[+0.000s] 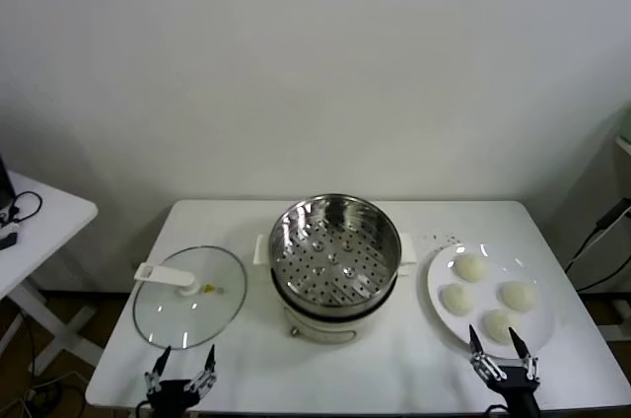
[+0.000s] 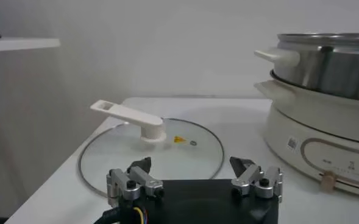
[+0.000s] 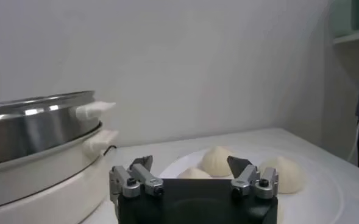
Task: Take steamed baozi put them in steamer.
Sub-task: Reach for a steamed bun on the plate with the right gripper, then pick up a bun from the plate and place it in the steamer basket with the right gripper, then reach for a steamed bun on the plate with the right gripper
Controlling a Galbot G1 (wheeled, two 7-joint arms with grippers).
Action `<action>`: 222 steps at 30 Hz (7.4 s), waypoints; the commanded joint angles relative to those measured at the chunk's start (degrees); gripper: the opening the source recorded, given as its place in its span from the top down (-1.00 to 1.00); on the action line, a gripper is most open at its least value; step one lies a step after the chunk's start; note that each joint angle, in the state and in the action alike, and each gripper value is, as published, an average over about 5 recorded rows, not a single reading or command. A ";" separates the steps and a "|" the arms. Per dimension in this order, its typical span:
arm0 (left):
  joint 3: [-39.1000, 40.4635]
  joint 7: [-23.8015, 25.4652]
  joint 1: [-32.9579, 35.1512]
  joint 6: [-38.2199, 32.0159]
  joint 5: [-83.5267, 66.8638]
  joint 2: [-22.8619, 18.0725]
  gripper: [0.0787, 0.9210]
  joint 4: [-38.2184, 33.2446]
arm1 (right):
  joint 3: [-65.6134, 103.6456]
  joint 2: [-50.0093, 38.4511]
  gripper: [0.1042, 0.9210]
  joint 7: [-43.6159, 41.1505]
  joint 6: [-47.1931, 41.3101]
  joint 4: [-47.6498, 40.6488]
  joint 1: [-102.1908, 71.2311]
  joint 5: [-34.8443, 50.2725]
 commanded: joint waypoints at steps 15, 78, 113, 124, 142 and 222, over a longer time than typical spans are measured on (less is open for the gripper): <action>-0.05 0.18 0.43 -0.79 2.33 1.06 -0.77 -0.70 | -11.24 -28.02 -0.76 -2.13 -39.25 -10.85 37.90 0.14; -0.23 0.64 0.69 -1.21 6.23 -0.13 -0.77 0.85 | -78.66 -17.59 -0.76 -68.52 -3.89 -65.48 99.23 -44.76; -0.57 0.20 1.15 -1.36 6.77 0.16 -0.77 0.73 | -84.82 -21.60 -0.39 -67.46 -1.16 -59.40 104.95 -44.26; -0.35 -0.09 1.45 -1.44 7.03 0.04 -0.77 0.39 | -107.60 -28.57 -0.39 -67.09 1.94 -40.33 128.80 -27.94; 0.32 -0.56 1.19 -1.75 7.30 -0.24 -0.77 0.37 | -123.79 -9.74 -0.36 -61.07 19.23 -29.09 148.33 -19.78; 2.01 -1.06 1.04 -1.61 8.26 0.46 -0.77 0.37 | -158.86 -31.89 -0.76 -49.18 -22.57 -16.32 159.29 5.23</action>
